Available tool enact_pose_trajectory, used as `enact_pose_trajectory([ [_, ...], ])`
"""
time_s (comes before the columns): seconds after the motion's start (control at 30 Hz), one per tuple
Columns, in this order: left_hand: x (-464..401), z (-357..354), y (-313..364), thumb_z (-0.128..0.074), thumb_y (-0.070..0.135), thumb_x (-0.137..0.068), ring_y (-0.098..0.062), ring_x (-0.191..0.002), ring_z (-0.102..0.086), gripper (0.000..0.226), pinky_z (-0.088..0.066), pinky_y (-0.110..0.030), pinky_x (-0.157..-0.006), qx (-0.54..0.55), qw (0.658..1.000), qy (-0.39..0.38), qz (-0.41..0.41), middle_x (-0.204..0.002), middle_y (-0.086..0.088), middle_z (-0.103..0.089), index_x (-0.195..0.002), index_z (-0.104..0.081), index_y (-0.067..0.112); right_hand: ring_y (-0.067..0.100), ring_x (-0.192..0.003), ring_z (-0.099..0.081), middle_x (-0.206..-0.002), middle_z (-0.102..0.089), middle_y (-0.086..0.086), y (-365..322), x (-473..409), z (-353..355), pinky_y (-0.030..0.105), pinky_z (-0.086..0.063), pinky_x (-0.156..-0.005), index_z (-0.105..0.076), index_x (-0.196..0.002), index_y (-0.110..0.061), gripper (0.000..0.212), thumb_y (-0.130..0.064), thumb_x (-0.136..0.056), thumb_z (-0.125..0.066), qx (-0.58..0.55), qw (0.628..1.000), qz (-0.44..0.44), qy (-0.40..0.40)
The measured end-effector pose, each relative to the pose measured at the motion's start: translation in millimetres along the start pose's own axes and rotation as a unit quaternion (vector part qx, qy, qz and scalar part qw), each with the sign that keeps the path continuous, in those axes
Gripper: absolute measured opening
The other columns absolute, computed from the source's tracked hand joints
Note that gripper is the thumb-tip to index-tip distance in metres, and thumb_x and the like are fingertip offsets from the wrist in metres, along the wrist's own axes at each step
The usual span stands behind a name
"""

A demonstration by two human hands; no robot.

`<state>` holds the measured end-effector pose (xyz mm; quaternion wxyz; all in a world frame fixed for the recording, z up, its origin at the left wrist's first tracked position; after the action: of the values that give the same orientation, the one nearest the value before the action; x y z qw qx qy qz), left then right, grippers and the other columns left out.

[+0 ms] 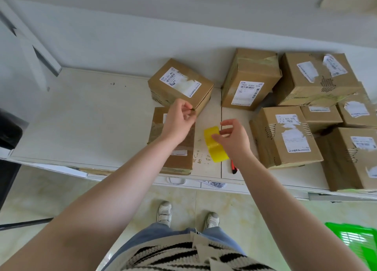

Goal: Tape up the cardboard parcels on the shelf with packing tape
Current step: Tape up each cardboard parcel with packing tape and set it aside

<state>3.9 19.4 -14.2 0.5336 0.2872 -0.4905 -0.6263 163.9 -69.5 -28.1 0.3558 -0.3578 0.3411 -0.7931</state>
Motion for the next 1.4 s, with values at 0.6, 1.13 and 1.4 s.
enact_pose_trajectory([
  [0.6, 19.7, 44.8, -92.5, -0.064, 0.050, -0.090, -0.028, -0.114, -0.060, 0.063, -0.044, -0.031, -0.080, -0.100, 0.977, 0.015, 0.189, -0.128, -0.008, -0.061, -0.135, -0.044, 0.010, 0.025, -0.127, -0.045, -0.135, -0.047, 0.008, -28.1, 43.5, -86.9, 0.031, -0.037, -0.099, -0.037, -0.144, -0.007, 0.044, -0.019, -0.102, -0.044, 0.074, 0.995, 0.064, -0.007],
  [1.13, 11.5, 46.5, -116.0, -0.039, 0.043, -0.105, -0.026, -0.117, -0.059, 0.041, -0.046, -0.041, -0.104, 0.063, 0.972, -0.036, 0.222, -0.126, -0.006, -0.064, -0.130, -0.056, 0.016, 0.021, -0.087, -0.048, -0.099, -0.051, 0.004, -6.2, 6.3, -115.2, 0.031, -0.037, -0.073, -0.047, -0.114, -0.006, 0.039, -0.039, -0.106, -0.029, 0.086, 0.995, -0.055, -0.016],
  [1.4, -0.1, 33.6, -77.4, -0.017, 0.046, -0.105, -0.028, -0.150, 0.020, 0.069, 0.017, -0.047, -0.116, -0.398, 0.915, 0.045, 0.035, -0.162, -0.016, 0.022, -0.154, 0.011, 0.005, 0.029, -0.091, -0.055, -0.097, -0.054, 0.008, -4.0, 6.9, -114.0, 0.034, -0.041, -0.073, -0.048, -0.108, -0.004, 0.040, -0.039, -0.106, -0.030, 0.097, 0.994, -0.045, -0.002],
])
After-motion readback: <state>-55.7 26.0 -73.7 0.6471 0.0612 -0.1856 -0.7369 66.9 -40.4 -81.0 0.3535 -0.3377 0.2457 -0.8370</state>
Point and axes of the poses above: each hand's wrist, its own x-axis away from the middle knuckle, its own z-axis out of the back of the hand, y = z × x, the point moved 4 cm from there along -x, towards the middle knuckle
